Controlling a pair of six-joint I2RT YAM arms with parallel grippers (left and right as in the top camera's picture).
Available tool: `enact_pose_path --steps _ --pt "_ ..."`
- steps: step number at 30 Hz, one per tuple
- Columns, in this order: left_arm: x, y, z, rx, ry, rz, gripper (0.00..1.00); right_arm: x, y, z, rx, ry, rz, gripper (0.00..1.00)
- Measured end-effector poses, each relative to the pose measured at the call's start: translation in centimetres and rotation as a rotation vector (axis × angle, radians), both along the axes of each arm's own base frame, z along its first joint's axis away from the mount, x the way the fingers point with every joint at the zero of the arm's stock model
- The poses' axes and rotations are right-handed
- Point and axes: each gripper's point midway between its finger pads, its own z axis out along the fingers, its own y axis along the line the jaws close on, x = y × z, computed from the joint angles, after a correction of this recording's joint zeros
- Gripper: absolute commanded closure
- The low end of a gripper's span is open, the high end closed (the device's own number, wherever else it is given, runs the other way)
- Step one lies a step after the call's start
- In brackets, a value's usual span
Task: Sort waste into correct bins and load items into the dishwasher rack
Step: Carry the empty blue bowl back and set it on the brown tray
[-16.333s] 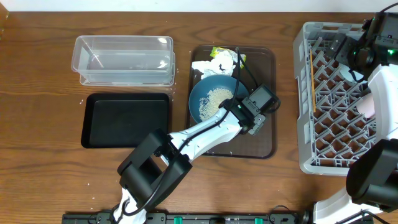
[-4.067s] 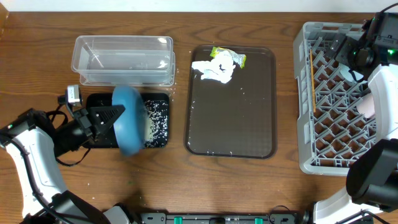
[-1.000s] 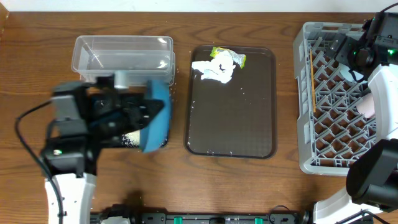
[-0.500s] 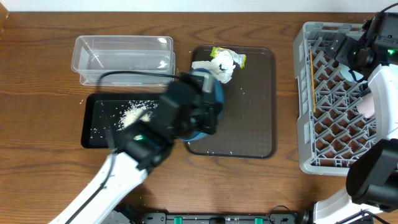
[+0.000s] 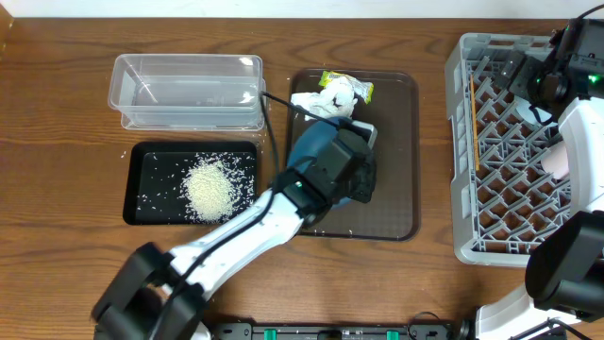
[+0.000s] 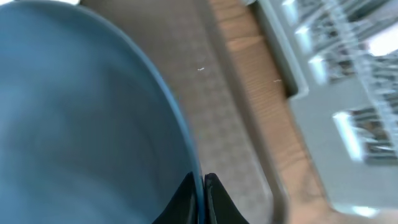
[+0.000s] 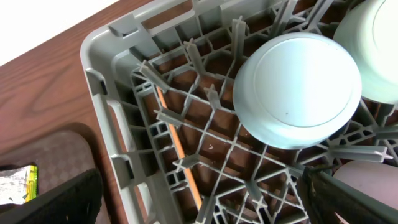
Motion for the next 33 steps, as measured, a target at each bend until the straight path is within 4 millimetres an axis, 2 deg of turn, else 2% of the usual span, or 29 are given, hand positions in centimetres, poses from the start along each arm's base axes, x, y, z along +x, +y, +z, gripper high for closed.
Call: enact_pose_path --steps 3,7,9,20,22,24,26,28,30,33 --pt "0.3 0.2 -1.5 0.038 0.009 0.014 0.93 0.0 0.0 0.0 0.0 0.0 0.0 0.01" --pt "0.1 -0.1 -2.2 0.056 0.009 0.005 0.92 0.0 0.0 0.0 0.0 0.0 0.0 0.01" --pt "-0.1 -0.2 -2.4 0.066 0.006 -0.002 0.87 0.0 0.0 0.0 0.0 0.0 0.0 0.01" --pt "-3.4 -2.4 -2.9 0.066 0.049 -0.071 0.83 0.0 0.0 0.0 0.0 0.0 0.0 0.01" --pt "-3.7 -2.4 -3.0 0.066 0.056 -0.073 0.73 0.0 0.0 0.0 0.0 0.0 0.0 0.01" --pt "-3.6 -2.4 -2.9 0.064 0.055 -0.07 0.58 0.0 0.0 0.0 0.0 0.0 0.0 0.01" --pt "-3.3 -2.2 -2.5 0.059 0.048 -0.056 0.54 0.0 0.0 0.0 0.0 0.0 0.0 0.01" --pt "-2.8 -1.5 -1.7 0.063 0.025 -0.029 0.56 0.0 0.0 0.0 0.0 0.0 0.0 0.01" --pt "-1.7 -0.2 -0.3 0.069 -0.016 0.022 0.69 0.0 0.0 0.0 0.0 0.0 0.0 0.01" --pt "-0.3 1.7 1.1 0.084 -0.061 0.098 0.79 0.0 0.0 0.0 0.0 0.0 0.0 0.01"
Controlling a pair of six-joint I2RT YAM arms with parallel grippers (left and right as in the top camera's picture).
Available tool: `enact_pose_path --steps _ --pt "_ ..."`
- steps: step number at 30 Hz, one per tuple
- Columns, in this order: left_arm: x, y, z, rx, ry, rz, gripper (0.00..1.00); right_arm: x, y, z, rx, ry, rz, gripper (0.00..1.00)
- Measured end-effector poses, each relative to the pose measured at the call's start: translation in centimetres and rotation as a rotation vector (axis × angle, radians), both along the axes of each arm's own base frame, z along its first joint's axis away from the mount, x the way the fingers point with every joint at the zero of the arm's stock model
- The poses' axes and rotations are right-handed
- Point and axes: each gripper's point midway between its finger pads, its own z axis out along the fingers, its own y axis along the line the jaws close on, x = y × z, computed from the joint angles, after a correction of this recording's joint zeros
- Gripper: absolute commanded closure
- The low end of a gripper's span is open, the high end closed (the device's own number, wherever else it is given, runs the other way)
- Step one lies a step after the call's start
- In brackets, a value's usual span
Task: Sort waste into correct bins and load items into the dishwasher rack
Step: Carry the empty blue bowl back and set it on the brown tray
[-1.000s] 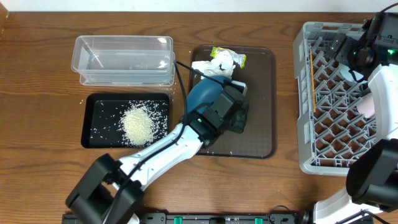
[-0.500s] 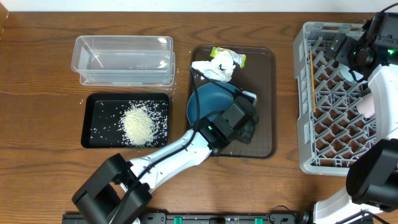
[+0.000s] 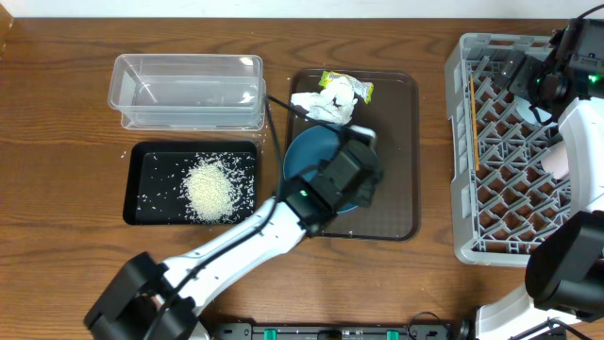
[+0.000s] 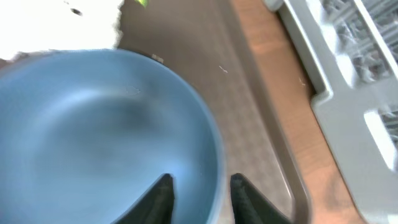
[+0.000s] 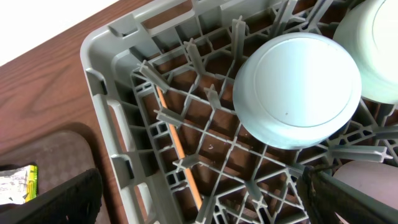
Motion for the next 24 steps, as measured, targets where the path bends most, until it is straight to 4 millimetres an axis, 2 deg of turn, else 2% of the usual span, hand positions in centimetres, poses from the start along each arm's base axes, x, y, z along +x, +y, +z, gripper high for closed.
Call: enact_pose_path --steps 4,9,12,14,18,24 --pt "1.2 1.7 -0.9 0.051 -0.005 0.06 0.87 0.0 0.0 0.0 0.0 0.0 0.0 0.01" --pt "1.0 2.2 -4.6 0.126 0.065 0.082 0.89 0.0 0.0 0.0 0.0 0.0 0.0 0.01" --pt "0.0 3.2 -6.9 0.177 0.143 0.111 0.89 0.0 0.0 0.0 0.0 0.0 0.0 0.01" --pt "-0.7 3.8 -7.8 0.201 0.187 0.128 0.9 0.0 0.0 0.0 0.0 0.0 0.0 0.01" --pt "-2.3 4.2 -8.6 0.203 0.275 0.134 0.9 0.0 0.0 0.0 0.0 0.0 0.0 0.01" --pt "-4.9 3.5 -9.3 0.158 0.415 0.092 0.93 0.0 0.0 0.0 0.0 0.0 0.0 0.01"
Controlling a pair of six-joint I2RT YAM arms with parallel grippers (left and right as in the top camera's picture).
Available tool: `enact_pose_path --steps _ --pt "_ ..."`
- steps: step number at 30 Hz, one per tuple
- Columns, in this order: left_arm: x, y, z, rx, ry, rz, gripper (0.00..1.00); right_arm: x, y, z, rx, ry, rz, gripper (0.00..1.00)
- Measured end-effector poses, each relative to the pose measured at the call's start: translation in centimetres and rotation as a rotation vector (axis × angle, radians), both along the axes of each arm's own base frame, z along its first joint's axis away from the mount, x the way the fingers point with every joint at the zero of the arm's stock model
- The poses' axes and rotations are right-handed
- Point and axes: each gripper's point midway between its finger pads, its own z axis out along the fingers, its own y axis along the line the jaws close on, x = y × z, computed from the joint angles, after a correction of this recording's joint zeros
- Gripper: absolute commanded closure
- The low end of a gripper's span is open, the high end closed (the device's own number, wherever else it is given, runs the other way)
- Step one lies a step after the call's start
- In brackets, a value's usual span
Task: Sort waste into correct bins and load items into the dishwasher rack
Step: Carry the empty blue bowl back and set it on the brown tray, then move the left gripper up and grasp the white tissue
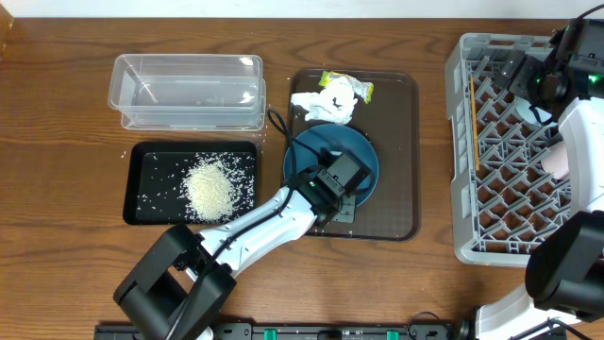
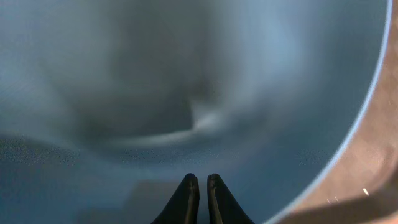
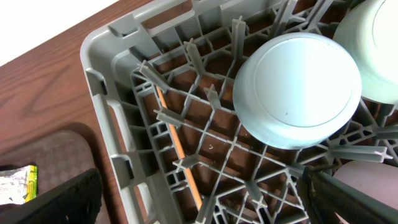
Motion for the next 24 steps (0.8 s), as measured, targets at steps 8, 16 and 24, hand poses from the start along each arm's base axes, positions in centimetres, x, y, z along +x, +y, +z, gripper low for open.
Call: enact_pose_path --steps 8,16,24 --pt "-3.4 1.2 -0.9 0.027 0.174 0.028 0.94 0.0 0.0 0.0 0.0 0.0 0.0 0.01" --pt "-4.0 0.9 0.1 -0.008 0.195 0.031 0.94 0.0 0.0 0.0 0.0 0.0 0.0 0.01" --pt "-0.5 2.7 8.9 -0.075 -0.141 0.1 0.48 0.0 0.0 0.0 0.0 0.0 -0.001 0.01"
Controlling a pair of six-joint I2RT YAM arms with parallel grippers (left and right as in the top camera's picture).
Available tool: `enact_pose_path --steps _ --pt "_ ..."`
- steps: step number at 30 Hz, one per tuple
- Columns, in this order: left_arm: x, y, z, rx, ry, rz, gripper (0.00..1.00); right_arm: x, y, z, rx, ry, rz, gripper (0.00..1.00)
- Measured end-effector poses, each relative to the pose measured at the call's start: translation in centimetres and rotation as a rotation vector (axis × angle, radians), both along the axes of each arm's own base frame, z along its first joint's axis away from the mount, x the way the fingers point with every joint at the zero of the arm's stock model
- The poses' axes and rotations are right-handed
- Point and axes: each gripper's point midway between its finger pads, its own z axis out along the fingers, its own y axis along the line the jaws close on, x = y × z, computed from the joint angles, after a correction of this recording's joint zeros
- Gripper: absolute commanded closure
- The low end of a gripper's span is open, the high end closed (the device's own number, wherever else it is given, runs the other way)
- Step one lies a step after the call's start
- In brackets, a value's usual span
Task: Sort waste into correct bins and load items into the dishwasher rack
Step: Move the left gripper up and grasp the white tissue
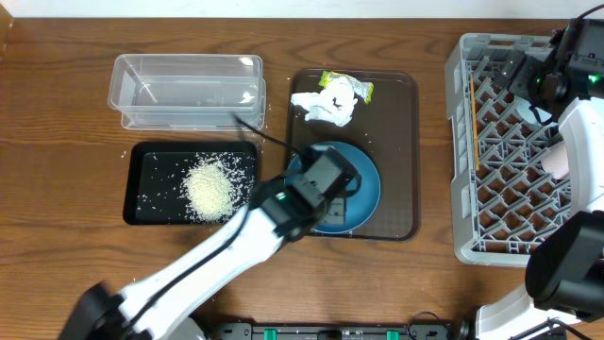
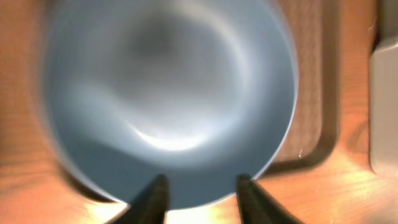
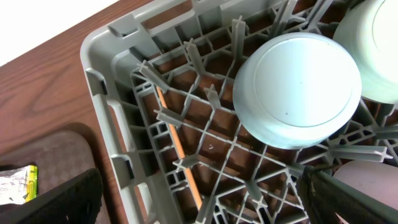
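A blue bowl (image 1: 354, 194) lies upright on the brown tray (image 1: 401, 142). In the left wrist view the bowl (image 2: 168, 93) fills the picture, and it holds nothing. My left gripper (image 2: 201, 180) hangs open over its near rim, one finger on each side, nothing held. Crumpled white paper (image 1: 323, 104) and a green wrapper (image 1: 351, 86) lie at the tray's far end. The grey dishwasher rack (image 1: 462, 142) stands at the right. My right gripper (image 3: 199, 186) hovers open over its far corner.
A clear plastic bin (image 1: 189, 90) stands at the back left, with a black tray of rice (image 1: 151, 184) in front of it. The rack holds an orange chopstick (image 3: 180, 149), a white bowl (image 3: 297, 87) and other dishes.
My left gripper was shut low inside the blue bowl; now it is open and higher, over the bowl's near rim. The bowl lies slightly nearer the tray's front. The right arm is unchanged.
First my left gripper was shut on the blue bowl's rim over the tray. Then it stood open with the bowl flat on the tray. After that it was shut inside the bowl, and now it is open above it. The right gripper stayed over the rack.
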Motion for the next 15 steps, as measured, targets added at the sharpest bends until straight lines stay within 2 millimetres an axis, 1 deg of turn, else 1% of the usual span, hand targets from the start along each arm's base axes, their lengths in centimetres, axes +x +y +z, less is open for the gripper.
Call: enact_pose_path --steps 1,3,6,8,11,13,14,15 --pt "0.6 0.7 1.3 0.006 -0.059 0.022 0.45 0.0 0.0 0.0 0.0 0.0 0.0 0.01" --pt "1.5 1.8 3.2 0.014 -0.146 0.068 0.42 0.0 0.0 0.0 0.0 0.0 0.0 0.01" --pt "3.0 3.0 6.0 0.001 -0.261 0.109 0.27 0.0 0.0 0.0 0.0 0.0 0.0 0.01" --pt "4.0 3.4 7.5 -0.015 -0.316 0.105 0.23 0.0 0.0 0.0 0.0 0.0 0.0 0.01" --pt "5.3 3.8 9.2 -0.034 -0.319 0.05 0.21 0.0 0.0 0.0 0.0 0.0 0.0 0.01" --pt "6.1 4.2 10.2 -0.049 -0.264 0.007 0.21 0.0 0.0 0.0 0.0 0.0 0.0 0.01" --pt "6.6 4.4 10.7 -0.054 -0.238 -0.007 0.17 0.0 0.0 0.0 0.0 0.0 0.0 0.01" --pt "7.1 4.7 11.1 -0.05 -0.192 -0.017 0.16 0.0 0.0 0.0 0.0 0.0 0.0 0.01"
